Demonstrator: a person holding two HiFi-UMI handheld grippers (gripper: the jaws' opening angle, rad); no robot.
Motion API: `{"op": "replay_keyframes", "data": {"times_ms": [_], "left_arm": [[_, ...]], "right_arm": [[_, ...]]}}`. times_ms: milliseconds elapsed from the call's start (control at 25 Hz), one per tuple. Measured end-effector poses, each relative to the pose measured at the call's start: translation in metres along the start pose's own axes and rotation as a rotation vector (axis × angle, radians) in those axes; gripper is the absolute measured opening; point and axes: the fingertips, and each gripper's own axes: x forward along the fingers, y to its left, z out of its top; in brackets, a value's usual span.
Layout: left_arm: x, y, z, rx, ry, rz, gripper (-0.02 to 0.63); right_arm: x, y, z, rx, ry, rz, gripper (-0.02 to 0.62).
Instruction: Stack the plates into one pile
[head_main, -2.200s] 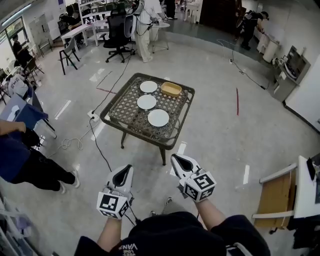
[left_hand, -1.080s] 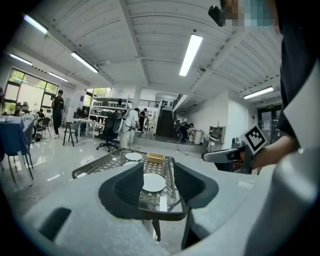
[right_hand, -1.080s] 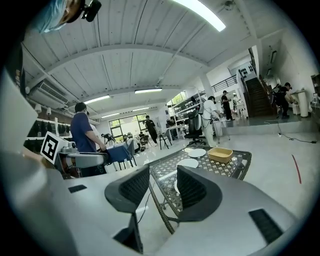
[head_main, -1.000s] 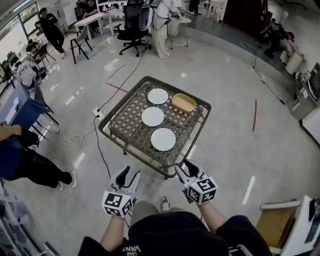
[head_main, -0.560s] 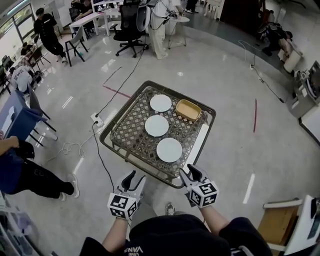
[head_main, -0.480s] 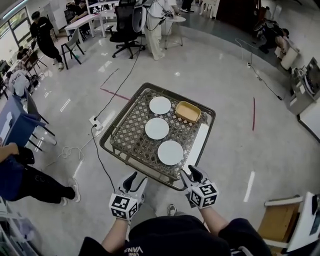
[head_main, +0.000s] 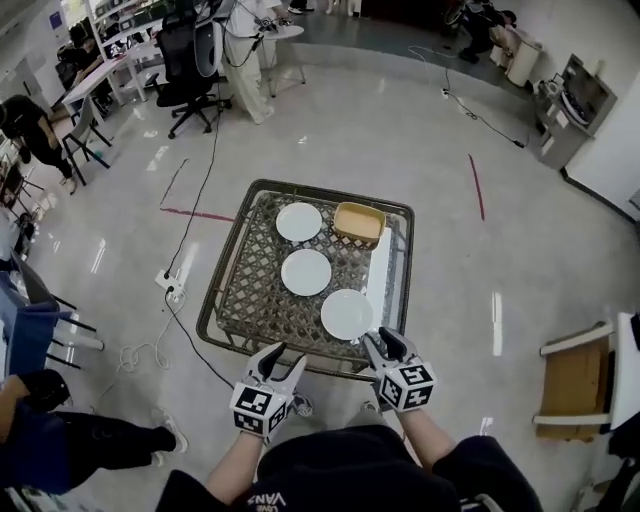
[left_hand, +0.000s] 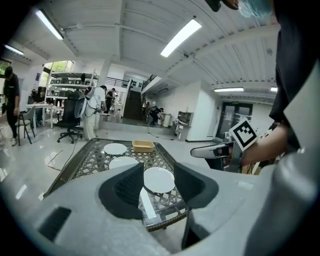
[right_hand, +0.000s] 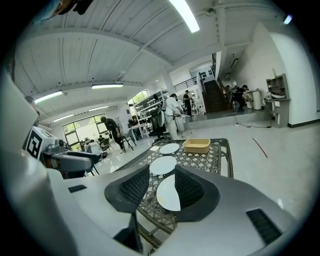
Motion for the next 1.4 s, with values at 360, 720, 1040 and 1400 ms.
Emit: {"op": "replay_keyframes", "data": {"times_ms": [360,720,1040,1400], "left_arm": [[0.048,0.015,-0.019,0.054,0.100,-0.176,0.184],[0.103,0.030,-0.060,0.028,0.251,-0.212,0.184],[0.156,0.037,-0.086,-0.040,0.377,-0.234,0.213],[0.185,0.040,-0.106,-0.128,0.478,-0.245,0.239]], "right_arm": [[0.009,-0.026,-0.031,0.074,0.038,-0.188,0.155],[0.045,-0.066,-0.069,0.137,0.149,-0.242,0.155],[0.079,-0.095,-0.089,0.210,0.225,-0.242,0.179],[0.098,-0.109,-0.106,0.254,0.278,-0.230,0.178]]}}
